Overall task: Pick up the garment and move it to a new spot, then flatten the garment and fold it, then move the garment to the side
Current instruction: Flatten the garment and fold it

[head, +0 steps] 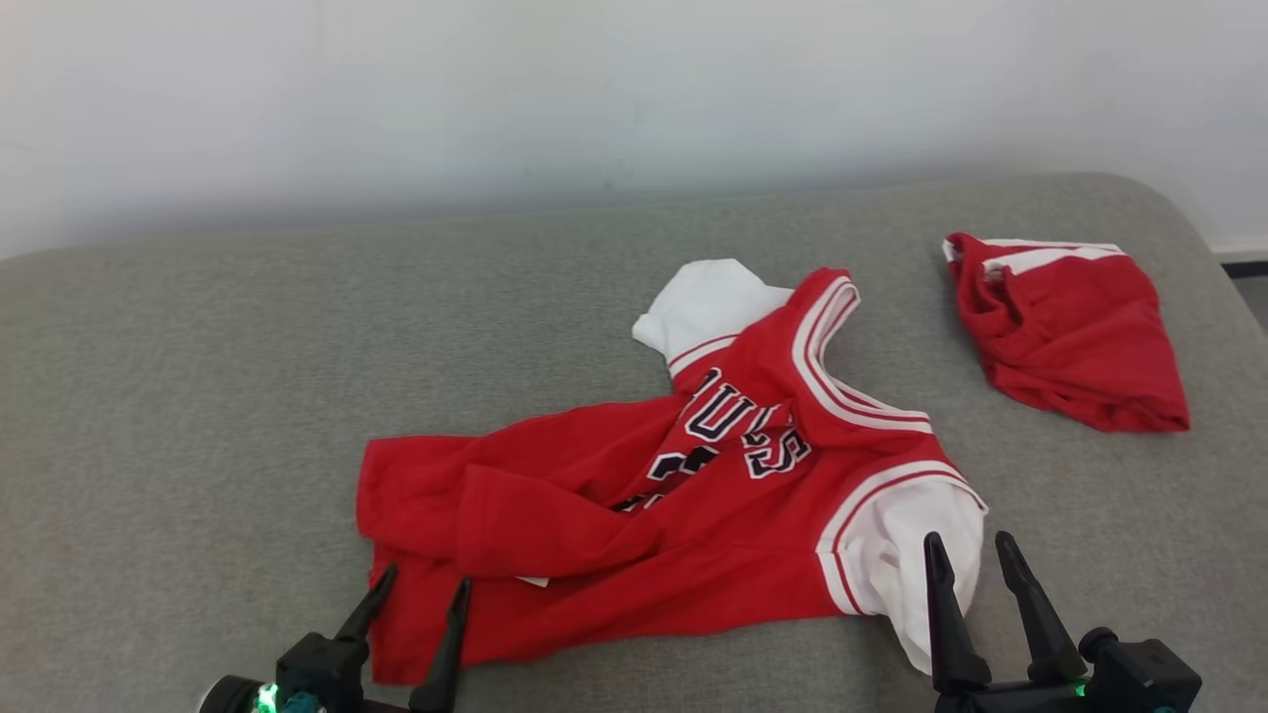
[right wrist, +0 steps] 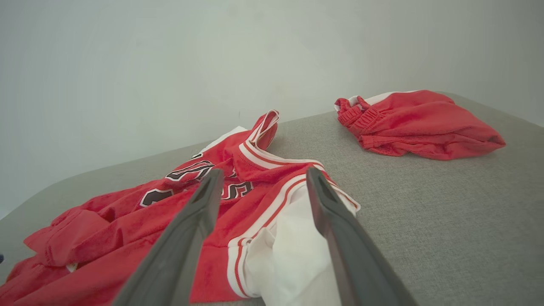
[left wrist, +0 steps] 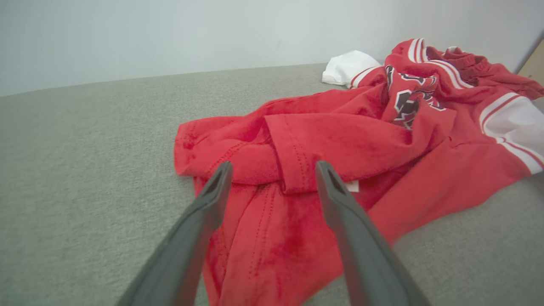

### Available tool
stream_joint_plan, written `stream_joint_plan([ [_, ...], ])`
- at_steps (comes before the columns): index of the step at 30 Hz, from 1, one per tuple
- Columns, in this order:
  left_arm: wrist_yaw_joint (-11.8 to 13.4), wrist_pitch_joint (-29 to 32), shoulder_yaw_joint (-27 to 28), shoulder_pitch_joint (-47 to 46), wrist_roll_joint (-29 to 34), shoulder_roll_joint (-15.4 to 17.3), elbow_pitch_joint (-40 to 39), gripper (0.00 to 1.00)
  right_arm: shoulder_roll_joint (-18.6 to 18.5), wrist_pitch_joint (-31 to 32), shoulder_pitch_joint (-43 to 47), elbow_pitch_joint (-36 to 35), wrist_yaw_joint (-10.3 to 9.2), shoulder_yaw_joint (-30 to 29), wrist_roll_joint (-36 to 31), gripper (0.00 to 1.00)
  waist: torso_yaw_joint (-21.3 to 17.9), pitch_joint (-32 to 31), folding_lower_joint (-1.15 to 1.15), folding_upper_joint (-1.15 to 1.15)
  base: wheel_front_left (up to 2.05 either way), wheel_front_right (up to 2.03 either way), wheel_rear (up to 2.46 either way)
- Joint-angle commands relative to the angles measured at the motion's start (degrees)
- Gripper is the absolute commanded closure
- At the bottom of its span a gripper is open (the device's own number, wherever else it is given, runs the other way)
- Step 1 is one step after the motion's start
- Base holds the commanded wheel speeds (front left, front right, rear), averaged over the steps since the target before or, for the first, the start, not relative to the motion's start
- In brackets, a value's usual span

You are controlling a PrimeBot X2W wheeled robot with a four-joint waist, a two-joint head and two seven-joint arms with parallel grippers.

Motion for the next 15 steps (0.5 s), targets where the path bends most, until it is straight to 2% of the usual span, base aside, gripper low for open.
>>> stream_joint_plan([
  [1,-0.3,-0.2,-0.2,-0.7,0.1,-0.1,0.8,0.00,0.0,-0.2,-0.8,0.0,0.07,0.1,0.2,0.00,-1.5,0.8,0.00,0.00,0.00,0.00,0.00],
  [6,-0.2,-0.2,-1.3,-3.0,-0.8,-0.2,6.6,0.00,0.0,-0.2,-0.8,0.2,0.07,0.2,0.2,0.00,-4.0,1.6,0.00,0.00,0.00,0.00,0.00],
  [11,-0.3,-0.2,-2.0,-4.9,-1.6,-0.5,9.2,0.00,0.0,-0.2,-0.9,0.1,0.07,-0.2,-0.1,0.00,-4.7,1.9,0.00,0.00,0.00,0.00,0.00],
  [12,-0.3,-0.2,-2.3,-5.2,-1.8,-0.6,9.3,0.53,0.0,-0.2,-0.9,0.0,0.07,-0.3,-0.1,0.00,-4.6,2.0,0.00,0.00,0.00,0.00,0.00],
  [13,-0.3,-0.2,-2.7,-5.6,-2.0,-0.6,9.5,0.71,0.0,-0.2,-0.8,0.0,0.07,-0.6,-0.2,0.00,-4.3,1.9,0.00,0.00,0.00,0.00,0.00],
  [14,-0.3,-0.2,-3.1,-5.9,-2.0,-0.5,9.6,1.00,0.0,-0.2,-0.7,0.1,0.07,-0.6,-0.3,0.00,-4.0,1.8,0.00,0.00,0.00,0.00,0.00],
  [15,-0.3,-0.2,-3.5,-6.1,-2.2,-0.5,9.8,1.00,0.0,-0.2,-0.7,0.2,0.07,-0.6,-0.4,0.00,-3.8,1.7,0.00,0.00,0.00,0.00,0.00],
])
